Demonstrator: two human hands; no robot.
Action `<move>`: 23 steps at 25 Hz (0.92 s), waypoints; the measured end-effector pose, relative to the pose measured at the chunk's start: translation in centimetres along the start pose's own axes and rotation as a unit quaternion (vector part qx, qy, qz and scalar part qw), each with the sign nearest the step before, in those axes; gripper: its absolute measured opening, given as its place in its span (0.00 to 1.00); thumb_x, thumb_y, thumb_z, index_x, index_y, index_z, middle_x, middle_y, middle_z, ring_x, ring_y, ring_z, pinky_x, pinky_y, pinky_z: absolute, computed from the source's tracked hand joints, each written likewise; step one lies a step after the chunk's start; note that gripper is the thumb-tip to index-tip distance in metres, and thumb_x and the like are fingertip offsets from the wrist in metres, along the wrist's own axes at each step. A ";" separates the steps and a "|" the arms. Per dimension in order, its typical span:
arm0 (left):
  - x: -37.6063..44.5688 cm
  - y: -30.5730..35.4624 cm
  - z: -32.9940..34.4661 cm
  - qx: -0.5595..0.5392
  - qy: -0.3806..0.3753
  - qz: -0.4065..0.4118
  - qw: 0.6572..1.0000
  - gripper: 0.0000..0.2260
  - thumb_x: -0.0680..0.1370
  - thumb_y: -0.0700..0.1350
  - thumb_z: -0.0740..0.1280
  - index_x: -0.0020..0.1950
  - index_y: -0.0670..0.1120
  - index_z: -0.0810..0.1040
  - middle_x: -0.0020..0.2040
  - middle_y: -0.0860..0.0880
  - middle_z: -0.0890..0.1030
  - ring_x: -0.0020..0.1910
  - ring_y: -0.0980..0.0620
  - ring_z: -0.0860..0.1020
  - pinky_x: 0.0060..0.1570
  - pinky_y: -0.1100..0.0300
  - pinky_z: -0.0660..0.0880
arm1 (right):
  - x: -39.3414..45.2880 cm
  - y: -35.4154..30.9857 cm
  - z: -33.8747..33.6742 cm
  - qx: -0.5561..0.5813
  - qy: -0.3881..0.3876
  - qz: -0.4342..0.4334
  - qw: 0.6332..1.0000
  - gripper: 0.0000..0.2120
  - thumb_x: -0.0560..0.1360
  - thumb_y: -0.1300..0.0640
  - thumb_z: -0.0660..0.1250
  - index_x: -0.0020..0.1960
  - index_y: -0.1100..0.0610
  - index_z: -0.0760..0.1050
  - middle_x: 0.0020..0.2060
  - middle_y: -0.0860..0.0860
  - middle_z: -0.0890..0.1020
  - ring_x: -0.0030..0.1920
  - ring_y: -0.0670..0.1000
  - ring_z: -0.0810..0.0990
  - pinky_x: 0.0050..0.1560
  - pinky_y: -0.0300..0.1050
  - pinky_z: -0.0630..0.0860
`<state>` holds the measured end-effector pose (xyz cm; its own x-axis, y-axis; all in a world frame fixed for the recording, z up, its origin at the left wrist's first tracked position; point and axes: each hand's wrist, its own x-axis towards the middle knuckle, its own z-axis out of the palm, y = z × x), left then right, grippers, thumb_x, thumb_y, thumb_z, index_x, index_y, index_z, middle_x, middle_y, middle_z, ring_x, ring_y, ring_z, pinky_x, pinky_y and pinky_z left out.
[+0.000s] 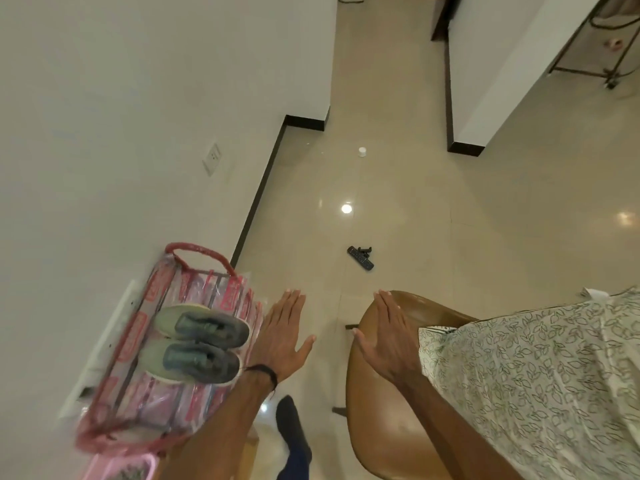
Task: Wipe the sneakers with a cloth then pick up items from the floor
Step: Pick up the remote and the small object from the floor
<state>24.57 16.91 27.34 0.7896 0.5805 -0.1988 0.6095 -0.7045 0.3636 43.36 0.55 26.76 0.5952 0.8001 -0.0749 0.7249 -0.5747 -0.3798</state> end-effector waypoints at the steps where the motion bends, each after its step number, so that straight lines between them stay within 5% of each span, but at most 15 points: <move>1: 1.4 -0.2 -0.9 -0.001 0.001 0.007 1.000 0.37 0.81 0.60 0.60 0.82 0.47 0.45 0.82 0.48 0.45 0.80 0.51 0.41 0.79 0.51 0.40 | 1.0 -0.2 -0.4 0.001 0.004 0.015 1.000 0.41 0.77 0.40 0.65 0.79 0.61 0.55 0.78 0.55 0.61 0.79 0.54 0.58 0.75 0.58 0.63; 8: 10.2 -0.5 -5.2 -0.006 -0.008 0.052 0.999 0.37 0.81 0.58 0.62 0.82 0.46 0.47 0.83 0.47 0.48 0.81 0.52 0.43 0.76 0.57 0.39 | 7.8 -0.2 -2.6 0.015 0.014 0.066 0.998 0.42 0.77 0.38 0.64 0.81 0.58 0.51 0.80 0.54 0.58 0.80 0.53 0.56 0.77 0.48 0.53; 18: 31.4 -0.8 -6.8 -0.009 -0.059 0.094 0.994 0.37 0.81 0.59 0.60 0.82 0.47 0.44 0.81 0.51 0.44 0.80 0.53 0.42 0.80 0.50 0.48 | 25.9 7.2 -2.2 0.047 0.009 0.143 0.988 0.41 0.78 0.39 0.64 0.81 0.58 0.52 0.79 0.55 0.60 0.79 0.55 0.59 0.76 0.51 0.58; 23: 43.1 0.2 -4.5 -0.028 -0.081 0.094 0.992 0.37 0.82 0.58 0.61 0.82 0.47 0.44 0.81 0.52 0.43 0.78 0.57 0.38 0.76 0.59 0.38 | 35.8 11.7 -0.5 0.033 -0.037 0.138 0.989 0.41 0.78 0.39 0.62 0.81 0.59 0.53 0.79 0.56 0.59 0.79 0.56 0.59 0.76 0.51 0.58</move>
<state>58.39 43.65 22.95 0.8925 0.3651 -0.2647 0.4495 -0.7677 0.4567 73.35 22.36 20.06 0.7380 0.6266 -0.2503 0.5132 -0.7621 -0.3947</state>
